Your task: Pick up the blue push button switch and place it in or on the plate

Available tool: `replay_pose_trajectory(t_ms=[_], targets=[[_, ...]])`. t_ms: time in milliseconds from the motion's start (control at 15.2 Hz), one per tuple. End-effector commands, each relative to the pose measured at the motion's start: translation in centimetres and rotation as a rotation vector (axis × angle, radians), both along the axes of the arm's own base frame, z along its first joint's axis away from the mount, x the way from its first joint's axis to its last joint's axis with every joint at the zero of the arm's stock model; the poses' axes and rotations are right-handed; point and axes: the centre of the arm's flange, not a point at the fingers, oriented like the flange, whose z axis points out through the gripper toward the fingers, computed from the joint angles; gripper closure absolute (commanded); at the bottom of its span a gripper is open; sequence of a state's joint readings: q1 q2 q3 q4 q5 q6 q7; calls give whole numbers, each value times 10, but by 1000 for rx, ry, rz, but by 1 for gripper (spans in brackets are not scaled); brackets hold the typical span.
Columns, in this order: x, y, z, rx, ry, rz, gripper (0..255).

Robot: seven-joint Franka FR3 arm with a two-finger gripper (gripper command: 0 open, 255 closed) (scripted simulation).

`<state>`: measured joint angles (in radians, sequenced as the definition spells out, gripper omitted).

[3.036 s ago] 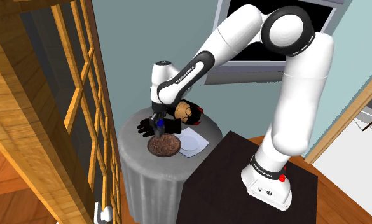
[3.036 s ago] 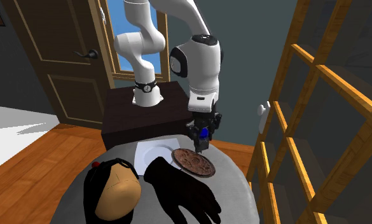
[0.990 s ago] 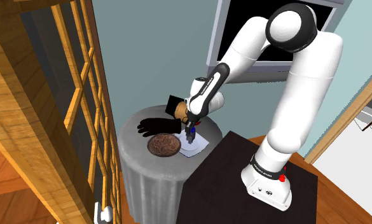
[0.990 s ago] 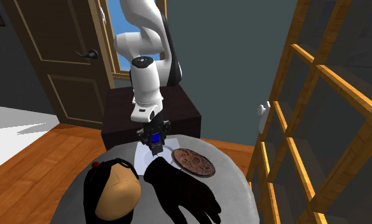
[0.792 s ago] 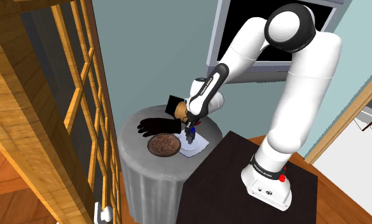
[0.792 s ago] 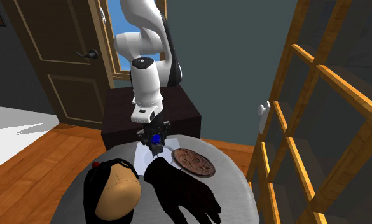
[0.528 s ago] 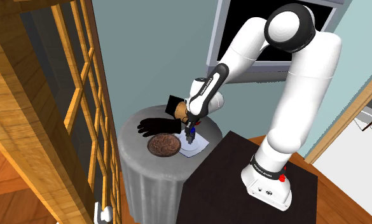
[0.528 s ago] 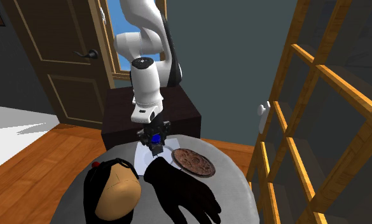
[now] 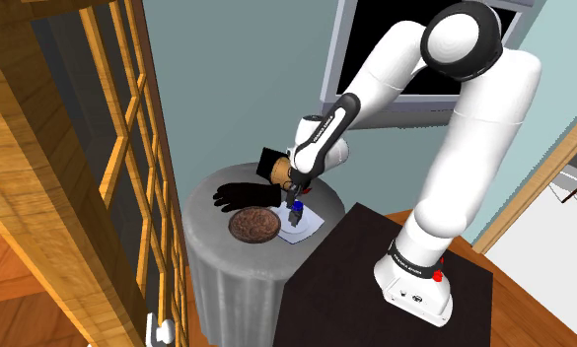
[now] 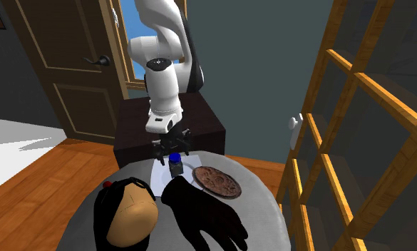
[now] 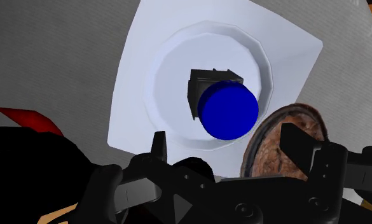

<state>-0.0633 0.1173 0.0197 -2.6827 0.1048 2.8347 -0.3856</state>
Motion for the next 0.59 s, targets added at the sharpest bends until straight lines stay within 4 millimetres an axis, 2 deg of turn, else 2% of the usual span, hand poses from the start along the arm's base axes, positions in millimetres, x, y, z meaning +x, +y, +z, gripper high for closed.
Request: replay_pose_trajectory(t_ms=[0,66,528], targets=[[-3,-1,22,0,1,0,0],[-3,-1,32,0,1,0,0],[-3,-1,32,0,1,0,0]])
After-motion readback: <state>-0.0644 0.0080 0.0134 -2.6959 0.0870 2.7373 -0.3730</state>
